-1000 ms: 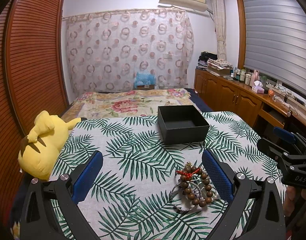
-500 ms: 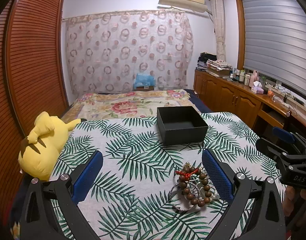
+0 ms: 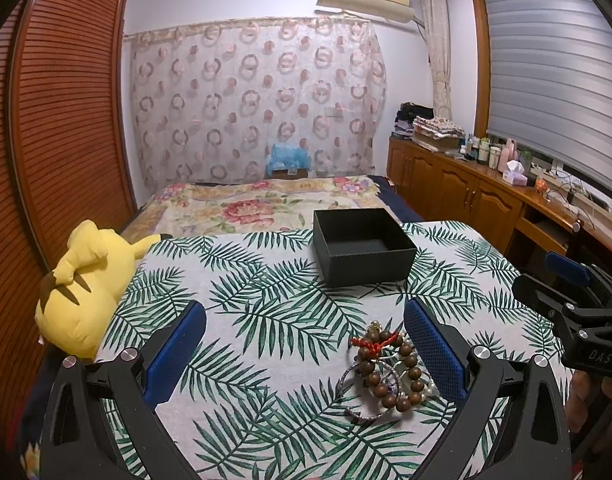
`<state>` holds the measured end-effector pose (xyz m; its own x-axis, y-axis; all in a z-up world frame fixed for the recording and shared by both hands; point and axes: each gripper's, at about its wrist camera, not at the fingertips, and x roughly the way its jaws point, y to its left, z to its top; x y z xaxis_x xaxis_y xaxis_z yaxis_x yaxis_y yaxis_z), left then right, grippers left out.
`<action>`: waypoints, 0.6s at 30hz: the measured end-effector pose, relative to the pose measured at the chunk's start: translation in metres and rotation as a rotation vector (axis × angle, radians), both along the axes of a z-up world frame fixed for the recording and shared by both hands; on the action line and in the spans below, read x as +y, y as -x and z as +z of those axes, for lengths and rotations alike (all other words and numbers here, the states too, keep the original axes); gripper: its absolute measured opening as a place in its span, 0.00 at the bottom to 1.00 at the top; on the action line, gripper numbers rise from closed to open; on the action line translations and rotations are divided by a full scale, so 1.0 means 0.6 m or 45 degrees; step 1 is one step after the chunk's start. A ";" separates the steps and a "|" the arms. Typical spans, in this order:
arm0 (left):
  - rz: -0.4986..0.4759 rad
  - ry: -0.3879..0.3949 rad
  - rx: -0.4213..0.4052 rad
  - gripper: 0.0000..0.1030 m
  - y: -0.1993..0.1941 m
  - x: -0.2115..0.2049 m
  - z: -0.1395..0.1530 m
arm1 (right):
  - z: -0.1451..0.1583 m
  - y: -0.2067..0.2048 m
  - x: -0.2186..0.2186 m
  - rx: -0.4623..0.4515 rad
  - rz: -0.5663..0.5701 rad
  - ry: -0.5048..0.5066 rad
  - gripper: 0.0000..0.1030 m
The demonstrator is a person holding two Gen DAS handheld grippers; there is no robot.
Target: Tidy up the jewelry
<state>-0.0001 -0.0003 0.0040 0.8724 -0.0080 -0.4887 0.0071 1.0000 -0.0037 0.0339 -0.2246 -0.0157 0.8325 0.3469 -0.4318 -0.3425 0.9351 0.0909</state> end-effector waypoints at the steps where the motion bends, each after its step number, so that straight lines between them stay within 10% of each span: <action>1: 0.001 0.000 0.000 0.93 0.000 0.000 0.000 | 0.000 0.000 0.000 0.000 0.000 0.000 0.98; 18: 0.000 0.001 0.000 0.93 -0.001 -0.003 -0.012 | 0.000 -0.002 0.001 -0.001 0.002 0.002 0.98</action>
